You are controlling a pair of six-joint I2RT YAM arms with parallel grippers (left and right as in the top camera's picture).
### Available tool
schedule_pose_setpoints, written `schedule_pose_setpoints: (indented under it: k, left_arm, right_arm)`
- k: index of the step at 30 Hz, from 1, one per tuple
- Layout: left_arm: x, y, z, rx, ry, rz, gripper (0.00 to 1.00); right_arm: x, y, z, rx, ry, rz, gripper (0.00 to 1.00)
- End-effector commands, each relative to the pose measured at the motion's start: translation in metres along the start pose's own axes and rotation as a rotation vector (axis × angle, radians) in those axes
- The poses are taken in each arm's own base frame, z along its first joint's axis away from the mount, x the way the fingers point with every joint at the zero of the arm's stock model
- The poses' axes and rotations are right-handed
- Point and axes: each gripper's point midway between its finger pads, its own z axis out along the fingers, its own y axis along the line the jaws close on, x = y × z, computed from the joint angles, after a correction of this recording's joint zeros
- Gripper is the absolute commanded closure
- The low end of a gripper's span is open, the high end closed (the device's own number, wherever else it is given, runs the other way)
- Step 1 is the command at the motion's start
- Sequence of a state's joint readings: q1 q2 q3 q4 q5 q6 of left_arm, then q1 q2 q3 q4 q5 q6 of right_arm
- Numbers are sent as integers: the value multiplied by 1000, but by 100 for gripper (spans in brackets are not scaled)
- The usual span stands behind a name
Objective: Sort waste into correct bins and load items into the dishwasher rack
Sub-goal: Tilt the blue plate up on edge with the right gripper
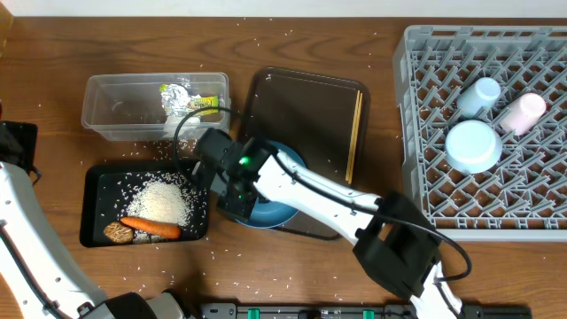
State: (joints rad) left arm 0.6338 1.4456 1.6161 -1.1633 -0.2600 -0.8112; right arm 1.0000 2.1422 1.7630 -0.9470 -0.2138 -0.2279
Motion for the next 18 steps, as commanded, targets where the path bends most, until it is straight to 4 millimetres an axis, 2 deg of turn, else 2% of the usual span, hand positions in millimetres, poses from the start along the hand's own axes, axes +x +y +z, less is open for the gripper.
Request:
schedule_pose_setpoints:
  k: [1,6,13,18]
  left_arm:
    - [-1,0,0,-1,1,-2,2]
    - [-1,0,0,-1,1,-2,2]
    - [-1,0,0,-1,1,-2,2]
    - [-1,0,0,-1,1,-2,2]
  right_arm:
    - [4,18,11,-35,16,-39,53]
    - [7,23,21,-32,19,-55,52]
    - [22,-2,44,84,92,-20,55]
    - [23,-13,45,91,88,0,56]
